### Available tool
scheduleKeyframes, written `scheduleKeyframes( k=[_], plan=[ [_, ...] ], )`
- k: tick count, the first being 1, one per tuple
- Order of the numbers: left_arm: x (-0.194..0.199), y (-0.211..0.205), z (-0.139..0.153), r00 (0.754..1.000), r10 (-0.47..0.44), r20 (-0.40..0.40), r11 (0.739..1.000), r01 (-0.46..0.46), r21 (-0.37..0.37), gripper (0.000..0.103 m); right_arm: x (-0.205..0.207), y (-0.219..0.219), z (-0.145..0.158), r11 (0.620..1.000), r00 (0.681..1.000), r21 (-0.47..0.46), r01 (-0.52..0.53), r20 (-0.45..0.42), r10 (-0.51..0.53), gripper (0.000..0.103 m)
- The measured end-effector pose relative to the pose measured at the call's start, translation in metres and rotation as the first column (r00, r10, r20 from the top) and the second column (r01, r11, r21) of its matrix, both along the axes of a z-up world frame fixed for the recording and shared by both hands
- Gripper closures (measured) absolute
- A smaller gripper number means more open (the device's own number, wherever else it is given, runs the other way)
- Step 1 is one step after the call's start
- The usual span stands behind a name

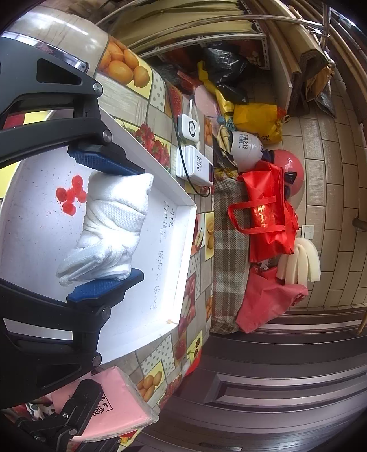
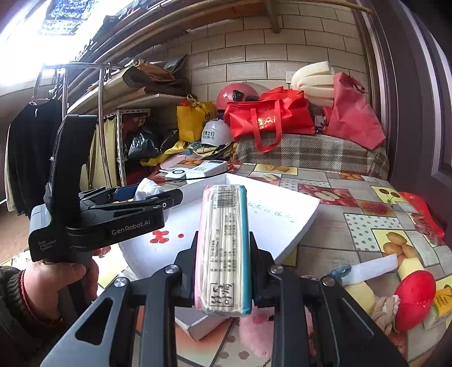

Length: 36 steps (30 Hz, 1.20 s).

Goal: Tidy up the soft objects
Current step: 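Lower the white cloth into the box with the left gripper while the right drops a teal packet, then withdraw both open grippers from the box back toward the pile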

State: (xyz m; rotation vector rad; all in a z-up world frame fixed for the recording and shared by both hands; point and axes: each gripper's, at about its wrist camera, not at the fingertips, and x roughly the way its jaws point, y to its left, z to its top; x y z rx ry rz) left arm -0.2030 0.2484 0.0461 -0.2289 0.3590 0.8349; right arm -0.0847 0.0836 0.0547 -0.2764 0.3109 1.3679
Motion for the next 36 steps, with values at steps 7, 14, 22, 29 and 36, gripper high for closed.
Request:
scheduleKeyframes(
  k=[7, 14, 22, 29, 36],
  plan=[
    [0.016, 0.022, -0.005, 0.998, 0.037, -0.049, 0.998, -0.039, -0.041, 0.037, 0.003, 0.040, -0.003, 0.998, 0.999, -0.050, 0.023, -0.023, -0.024, 0.076],
    [0.022, 0.027, -0.010, 0.992, 0.081, -0.098, 0.994, -0.087, -0.058, 0.034, 0.008, 0.058, -0.007, 0.992, 0.997, -0.112, 0.057, -0.048, -0.062, 0.075],
    [0.015, 0.024, -0.007, 0.977, 0.188, -0.100, 0.982, -0.190, -0.009, 0.002, -0.001, 0.062, -0.008, 0.987, 0.996, -0.138, 0.088, 0.018, -0.086, 0.000],
    [0.008, 0.017, -0.003, 0.976, 0.210, -0.061, 0.978, -0.209, 0.027, 0.000, -0.007, 0.057, -0.003, 0.991, 0.995, -0.102, 0.092, 0.056, -0.087, 0.000],
    [0.000, 0.014, 0.001, 0.975, 0.223, -0.017, 0.974, -0.222, 0.039, 0.000, -0.005, 0.053, -0.001, 0.993, 0.994, -0.069, 0.099, 0.054, -0.095, 0.000]
  ],
)
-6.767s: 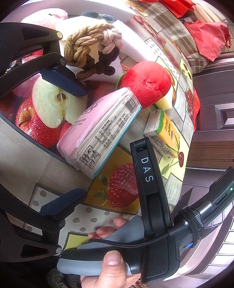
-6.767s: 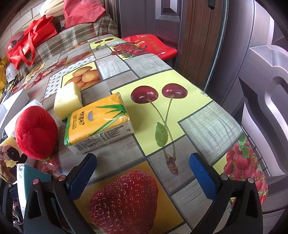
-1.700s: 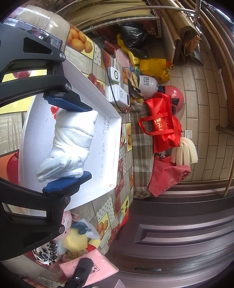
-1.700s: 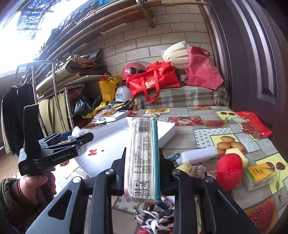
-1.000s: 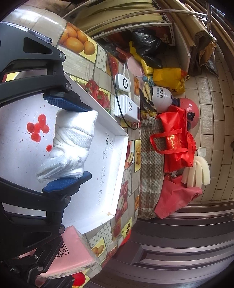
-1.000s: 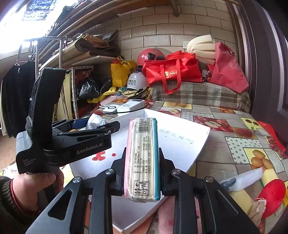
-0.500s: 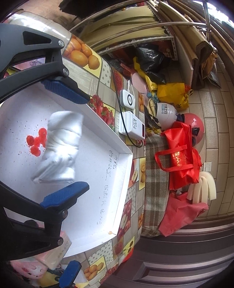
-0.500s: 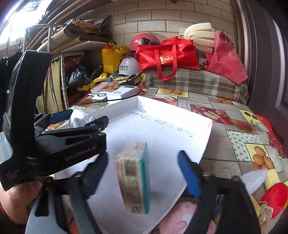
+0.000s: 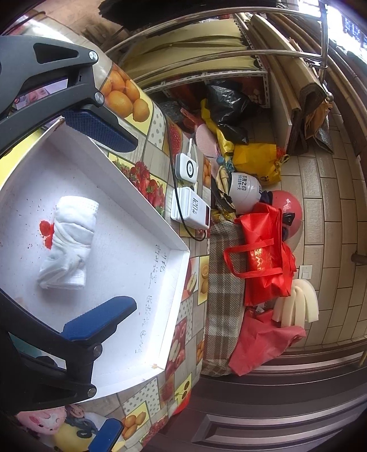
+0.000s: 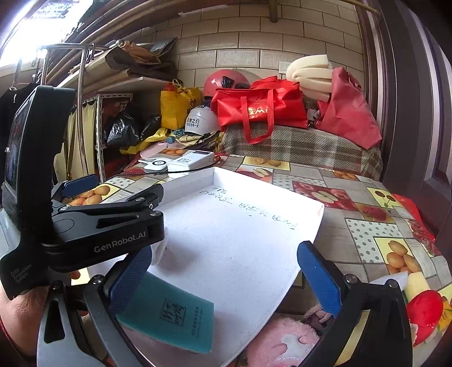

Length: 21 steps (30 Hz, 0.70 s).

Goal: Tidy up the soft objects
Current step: 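Withdraw both open grippers from the box back toward the pile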

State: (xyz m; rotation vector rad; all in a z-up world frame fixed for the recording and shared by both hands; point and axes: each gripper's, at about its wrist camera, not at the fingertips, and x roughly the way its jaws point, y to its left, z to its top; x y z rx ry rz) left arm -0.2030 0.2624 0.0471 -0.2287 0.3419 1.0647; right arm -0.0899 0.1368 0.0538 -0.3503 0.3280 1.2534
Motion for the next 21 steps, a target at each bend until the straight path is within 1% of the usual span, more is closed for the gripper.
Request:
scheduleKeyframes(
  k=[5, 10, 14, 18, 21],
  plan=[
    [-0.003, -0.005, 0.002, 1.000, -0.017, 0.026, 1.000, 0.016, 0.027, 0.000, 0.000, -0.005, 0.001, 1.000, 1.000, 0.023, 0.003, -0.004, -0.003, 0.000],
    [-0.008, -0.014, 0.005, 0.998, -0.041, 0.050, 0.997, 0.037, 0.064, 0.000, -0.004, -0.014, 0.002, 0.999, 1.000, 0.051, 0.002, 0.010, -0.003, 0.000],
    [-0.008, -0.018, 0.005, 0.997, -0.055, 0.054, 0.997, 0.052, 0.055, 0.000, -0.006, -0.022, 0.002, 0.999, 1.000, 0.054, 0.007, 0.016, -0.008, 0.000],
    [-0.011, -0.022, 0.005, 0.995, -0.073, 0.069, 0.997, 0.070, 0.038, 0.000, -0.013, -0.033, 0.003, 0.998, 0.998, 0.066, 0.020, 0.053, -0.024, 0.000],
    [-0.010, -0.026, 0.004, 0.991, -0.111, 0.069, 0.994, 0.109, 0.024, 0.000, -0.023, -0.043, 0.002, 0.998, 0.996, 0.056, -0.024, 0.088, 0.019, 0.000]
  ],
)
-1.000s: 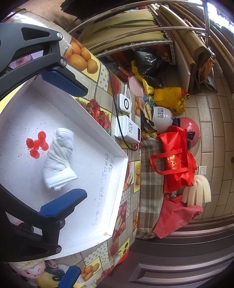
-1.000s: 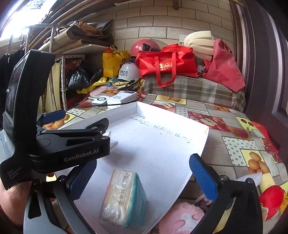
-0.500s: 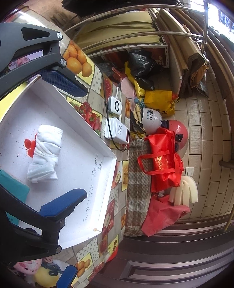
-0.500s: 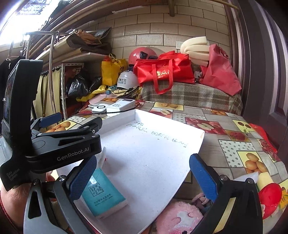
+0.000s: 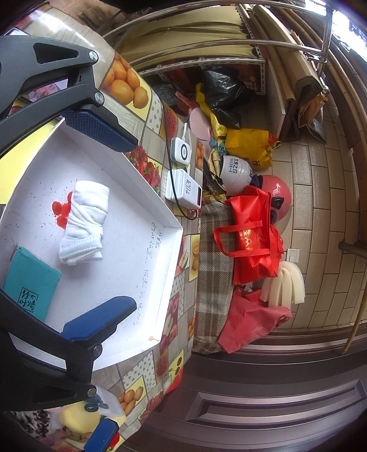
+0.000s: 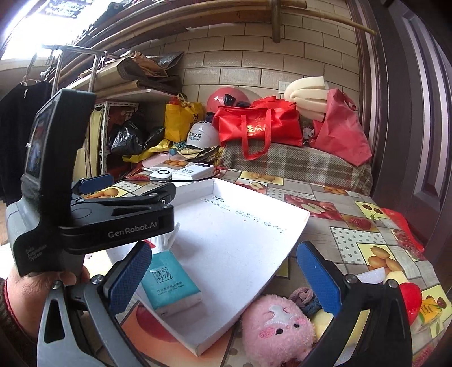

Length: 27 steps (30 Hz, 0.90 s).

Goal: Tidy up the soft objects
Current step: 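Withdraw both open grippers from the box back toward the pile, then grasp the patterned scrunchie with the left gripper while the right grasps the yellow tissue pack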

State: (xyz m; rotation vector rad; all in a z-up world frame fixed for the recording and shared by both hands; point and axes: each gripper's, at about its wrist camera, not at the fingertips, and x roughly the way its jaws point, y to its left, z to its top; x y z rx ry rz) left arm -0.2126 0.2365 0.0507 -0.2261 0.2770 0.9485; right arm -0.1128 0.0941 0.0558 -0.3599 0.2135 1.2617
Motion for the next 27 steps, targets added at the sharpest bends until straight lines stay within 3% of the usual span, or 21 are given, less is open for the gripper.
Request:
scheduleKeyframes(
  k=[3, 6, 10, 13, 16, 18, 20, 21, 22, 24, 27],
  plan=[
    [0.004, -0.010, 0.000, 0.999, -0.047, -0.008, 0.999, 0.047, 0.020, 0.000, -0.002, -0.014, -0.001, 0.998, 0.998, -0.018, -0.060, -0.009, 0.060, 0.000],
    [0.009, -0.023, 0.001, 0.993, -0.121, -0.011, 0.992, 0.121, 0.031, 0.000, 0.013, -0.034, 0.001, 0.998, 0.997, 0.003, -0.055, -0.061, 0.055, 0.000],
    [0.016, -0.045, 0.001, 0.974, -0.223, -0.025, 0.974, 0.224, 0.043, 0.000, 0.053, -0.070, 0.009, 0.996, 0.991, 0.060, 0.067, -0.119, -0.060, 0.000],
    [0.026, -0.063, 0.000, 0.938, -0.344, -0.039, 0.938, 0.345, 0.024, 0.000, 0.096, -0.108, 0.015, 0.969, 0.964, 0.117, 0.216, -0.182, -0.193, 0.000],
    [0.038, -0.087, 0.000, 0.865, -0.498, -0.050, 0.867, 0.499, 0.002, 0.000, 0.144, -0.139, 0.012, 0.928, 0.905, 0.079, 0.364, -0.268, -0.332, 0.000],
    [0.049, -0.108, -0.003, 0.780, -0.622, -0.064, 0.783, 0.622, -0.033, 0.000, 0.176, -0.158, 0.009, 0.894, 0.853, 0.049, 0.445, -0.326, -0.407, 0.000],
    [0.063, -0.133, -0.006, 0.678, -0.728, -0.101, 0.685, 0.725, -0.072, 0.000, 0.200, -0.175, 0.007, 0.859, 0.806, 0.026, 0.512, -0.362, -0.469, 0.000],
    [0.069, -0.148, -0.009, 0.635, -0.762, -0.126, 0.646, 0.759, -0.085, 0.000, 0.209, -0.183, 0.006, 0.845, 0.787, 0.020, 0.534, -0.376, -0.489, 0.000],
    [0.077, -0.161, -0.011, 0.604, -0.780, -0.162, 0.622, 0.777, -0.097, 0.000, 0.216, -0.190, 0.005, 0.840, 0.776, 0.014, 0.542, -0.391, -0.495, 0.000],
    [0.093, -0.181, -0.017, 0.568, -0.784, -0.252, 0.607, 0.785, -0.119, 0.001, 0.226, -0.196, 0.002, 0.846, 0.766, -0.015, 0.533, -0.416, -0.490, 0.000],
    [0.116, -0.197, -0.029, 0.527, -0.768, -0.364, 0.612, 0.772, -0.171, 0.001, 0.235, -0.196, -0.004, 0.865, 0.764, -0.073, 0.496, -0.438, -0.475, 0.000]
  ],
)
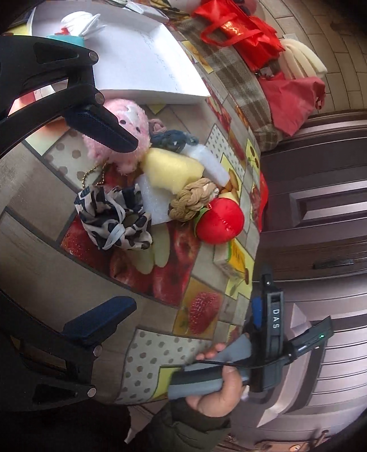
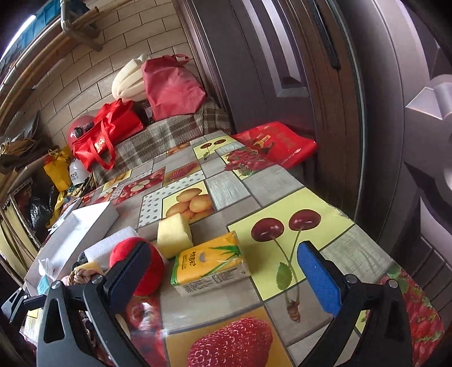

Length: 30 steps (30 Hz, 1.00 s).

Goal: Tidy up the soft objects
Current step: 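Grasp the patterned scrunchie with the left gripper while the right grasps the yellow tissue pack, then carry the scrunchie and tissue pack into the white box and open both grippers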

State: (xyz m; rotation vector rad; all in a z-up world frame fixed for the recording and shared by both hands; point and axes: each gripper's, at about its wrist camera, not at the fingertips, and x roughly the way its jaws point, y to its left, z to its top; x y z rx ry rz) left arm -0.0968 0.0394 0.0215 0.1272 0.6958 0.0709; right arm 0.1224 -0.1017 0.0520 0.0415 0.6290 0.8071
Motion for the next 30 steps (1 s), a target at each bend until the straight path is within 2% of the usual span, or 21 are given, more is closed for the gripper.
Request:
scheduleKeyframes(
  k=[4, 7, 9, 10, 12, 13, 14, 15, 19, 22, 26, 28, 30],
  plan=[
    [0.010, 0.005, -0.008, 0.998, 0.020, -0.063, 1.000, -0.021, -0.020, 0.004, 0.008, 0.021, -0.014, 0.992, 0.993, -0.085, -0.091, -0.083, 0.084, 0.000],
    [0.009, 0.014, -0.011, 0.997, 0.029, -0.076, 0.998, -0.034, -0.061, 0.005, 0.007, 0.039, -0.020, 0.978, 0.991, -0.168, -0.125, -0.061, 0.116, 0.000],
    [0.010, 0.016, -0.012, 0.996, 0.025, -0.091, 0.996, -0.032, -0.080, 0.011, 0.004, 0.054, -0.022, 0.965, 0.991, -0.228, -0.131, -0.021, 0.130, 0.000],
    [0.012, 0.017, -0.014, 0.994, 0.023, -0.102, 0.996, -0.032, -0.084, 0.018, 0.004, 0.060, -0.024, 0.956, 0.992, -0.265, -0.125, -0.008, 0.127, 0.000],
    [0.016, 0.017, -0.016, 0.992, 0.014, -0.126, 0.995, -0.026, -0.094, 0.040, 0.006, 0.068, -0.030, 0.939, 0.991, -0.318, -0.132, -0.023, 0.131, 0.000],
    [0.018, 0.017, -0.018, 0.990, 0.009, -0.139, 0.995, -0.022, -0.098, 0.060, 0.008, 0.068, -0.033, 0.934, 0.991, -0.331, -0.136, -0.033, 0.133, 0.006],
    [0.020, 0.016, -0.018, 0.990, 0.004, -0.144, 0.995, -0.018, -0.097, 0.060, 0.009, 0.067, -0.034, 0.934, 0.990, -0.329, -0.142, -0.042, 0.135, 0.015],
    [0.018, 0.014, -0.017, 0.990, -0.006, -0.137, 0.995, -0.007, -0.095, 0.062, 0.010, 0.064, -0.033, 0.938, 0.990, -0.316, -0.140, -0.043, 0.134, 0.031],
    [0.005, 0.006, -0.006, 0.999, -0.016, -0.049, 0.998, 0.014, -0.053, 0.065, 0.008, 0.046, -0.023, 0.968, 0.994, -0.224, -0.108, -0.028, 0.104, 0.031],
    [-0.015, 0.008, 0.008, 0.997, 0.001, 0.072, 0.999, 0.003, -0.049, 0.065, -0.005, 0.019, -0.003, 0.996, 0.997, -0.086, -0.022, 0.075, 0.028, 0.031],
    [-0.034, 0.024, 0.020, 0.978, 0.091, 0.185, 0.993, -0.076, -0.087, 0.064, -0.028, -0.007, 0.018, 0.996, 0.981, 0.082, 0.026, 0.191, -0.041, 0.031],
    [-0.039, 0.033, 0.024, 0.964, 0.146, 0.223, 0.987, -0.129, -0.091, 0.064, -0.038, -0.008, 0.022, 0.993, 0.974, 0.114, 0.022, 0.220, -0.047, 0.031],
    [-0.044, 0.043, 0.027, 0.954, 0.175, 0.243, 0.981, -0.148, -0.127, 0.064, -0.045, -0.004, 0.024, 0.992, 0.973, 0.128, 0.001, 0.228, -0.031, 0.031]
  ],
)
